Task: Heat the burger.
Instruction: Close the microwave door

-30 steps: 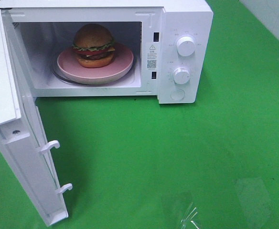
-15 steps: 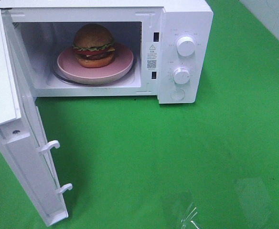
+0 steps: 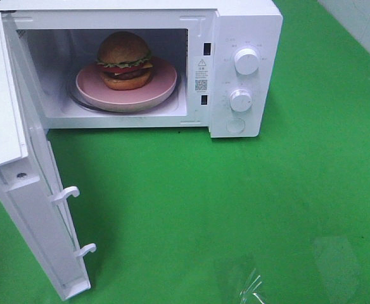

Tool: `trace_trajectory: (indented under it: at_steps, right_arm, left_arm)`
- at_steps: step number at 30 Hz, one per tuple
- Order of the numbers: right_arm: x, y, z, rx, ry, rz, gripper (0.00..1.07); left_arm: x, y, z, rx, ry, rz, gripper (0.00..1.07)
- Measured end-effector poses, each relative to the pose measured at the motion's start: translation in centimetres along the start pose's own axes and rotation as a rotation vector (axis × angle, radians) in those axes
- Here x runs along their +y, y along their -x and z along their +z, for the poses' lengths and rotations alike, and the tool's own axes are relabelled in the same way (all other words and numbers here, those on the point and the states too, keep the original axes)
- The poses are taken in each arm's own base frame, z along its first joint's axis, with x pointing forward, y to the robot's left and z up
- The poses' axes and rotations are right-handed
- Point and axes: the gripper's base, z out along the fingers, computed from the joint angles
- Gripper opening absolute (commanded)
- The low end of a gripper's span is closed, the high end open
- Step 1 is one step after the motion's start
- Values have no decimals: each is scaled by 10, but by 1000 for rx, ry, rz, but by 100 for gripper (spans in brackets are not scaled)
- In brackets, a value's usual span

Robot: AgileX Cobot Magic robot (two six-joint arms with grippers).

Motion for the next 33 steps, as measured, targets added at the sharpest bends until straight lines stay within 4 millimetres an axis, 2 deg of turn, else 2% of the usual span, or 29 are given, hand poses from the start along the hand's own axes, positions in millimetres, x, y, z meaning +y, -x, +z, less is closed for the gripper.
trace_trajectory:
  at_steps: [1,2,4,7,10,17,20,27,33]
  right_arm:
    - [0,0,0,0,0,0,76]
    - [0,0,0,0,0,0,76]
    - [0,0,0,0,0,0,76]
    - [0,0,0,0,0,0,76]
    - [0,0,0,0,0,0,76]
    - [0,0,0,0,0,0,76]
    - [0,0,0,0,0,0,76]
    - [0,0,0,0,0,0,76]
    - [0,0,0,0,0,0,76]
  left_arm:
    - [0,0,0,0,0,0,10]
    - [1,3,8,14,3,-3,1]
    - [1,3,13,26,4,-5,0]
    - [3,3,31,37,11,-12,0]
    - [4,2,39,12,14,-15,0]
    - [8,-3,59,-181,25,-22,0]
    - [11,-11,70,-267,35,-24,0]
    - [16,-27,81,-410,49,-23,0]
    - [17,-27,89,-424,57,-24,0]
